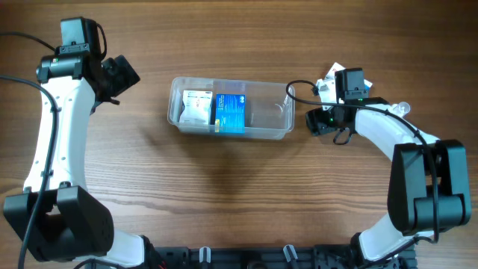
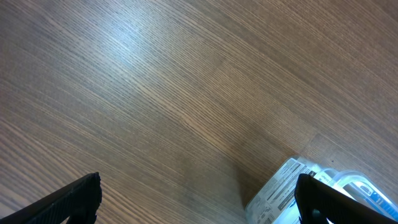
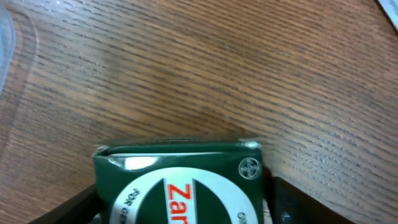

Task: Pack container
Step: 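Grasp the green Zam-Buk tin with the right gripper, then carry the tin into the container next to the blue box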

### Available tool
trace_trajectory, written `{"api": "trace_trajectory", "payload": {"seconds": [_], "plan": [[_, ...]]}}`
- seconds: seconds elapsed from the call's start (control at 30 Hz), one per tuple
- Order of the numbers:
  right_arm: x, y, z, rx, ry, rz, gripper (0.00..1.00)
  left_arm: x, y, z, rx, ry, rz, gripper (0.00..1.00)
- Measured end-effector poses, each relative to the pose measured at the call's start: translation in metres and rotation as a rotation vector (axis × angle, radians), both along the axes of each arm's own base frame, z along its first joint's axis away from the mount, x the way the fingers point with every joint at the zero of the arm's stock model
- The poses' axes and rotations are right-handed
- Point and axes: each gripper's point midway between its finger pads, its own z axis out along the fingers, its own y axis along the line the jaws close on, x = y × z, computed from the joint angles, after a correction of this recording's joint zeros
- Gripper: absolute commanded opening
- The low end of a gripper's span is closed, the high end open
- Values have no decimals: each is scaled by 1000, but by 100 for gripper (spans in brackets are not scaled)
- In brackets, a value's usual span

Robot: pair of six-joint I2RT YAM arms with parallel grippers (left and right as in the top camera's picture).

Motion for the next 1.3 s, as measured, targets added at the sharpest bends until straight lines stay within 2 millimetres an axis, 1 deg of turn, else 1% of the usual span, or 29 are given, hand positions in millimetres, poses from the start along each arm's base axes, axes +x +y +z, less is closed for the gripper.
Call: {"api": "trace_trajectory", "payload": {"seconds": [0.1, 0.23, 0.3, 0.37, 0.5, 0.57, 0.6, 0.63, 0.67, 0.73, 0.83, 0.87, 0.93, 0.97, 1.03, 1.07, 1.1, 1.13, 1.2, 1.23, 1.3], "plan": [[0, -2, 0, -8, 3, -10, 66, 0, 0, 0, 0, 0, 0, 100], [-8, -5, 3, -14, 69, -51, 65, 0, 0, 0, 0, 0, 0, 100], [-6, -5, 10, -12, 81, -74, 63, 0, 0, 0, 0, 0, 0, 100], [-1, -5, 24, -5, 74, -93, 63, 0, 0, 0, 0, 0, 0, 100], [7, -5, 70, 20, 32, -159, 63, 0, 0, 0, 0, 0, 0, 100], [11, -4, 102, 35, -10, -182, 63, 0, 0, 0, 0, 0, 0, 100], [11, -4, 110, 39, -13, -191, 63, 0, 0, 0, 0, 0, 0, 100], [10, -4, 123, 47, -19, -208, 63, 0, 0, 0, 0, 0, 0, 100], [12, -2, 144, 63, -49, -227, 62, 0, 0, 0, 0, 0, 0, 100], [14, 4, 160, 77, -77, -229, 61, 0, 0, 0, 0, 0, 0, 100], [15, 28, 182, 108, -128, -198, 61, 0, 0, 0, 0, 0, 0, 100], [14, 42, 190, 125, -144, -180, 61, 0, 0, 0, 0, 0, 0, 100], [11, 64, 198, 156, -156, -167, 61, 0, 0, 0, 0, 0, 0, 100], [6, 84, 201, 174, -159, -129, 61, 0, 0, 0, 0, 0, 0, 100], [3, 106, 203, 202, -168, -106, 61, 0, 0, 0, 0, 0, 0, 100], [-1, 125, 205, 223, -171, -80, 61, 0, 0, 0, 0, 0, 0, 100], [-5, 135, 205, 231, -169, -67, 61, 0, 0, 0, 0, 0, 0, 100], [-9, 148, 205, 242, -169, -49, 62, 0, 0, 0, 0, 0, 0, 100], [-13, 167, 197, 235, -156, -34, 62, 0, 0, 0, 0, 0, 0, 100], [-15, 176, 187, 226, -135, -36, 62, 0, 0, 0, 0, 0, 0, 100], [-16, 183, 168, 204, -92, -52, 62, 0, 0, 0, 0, 0, 0, 100]]}}
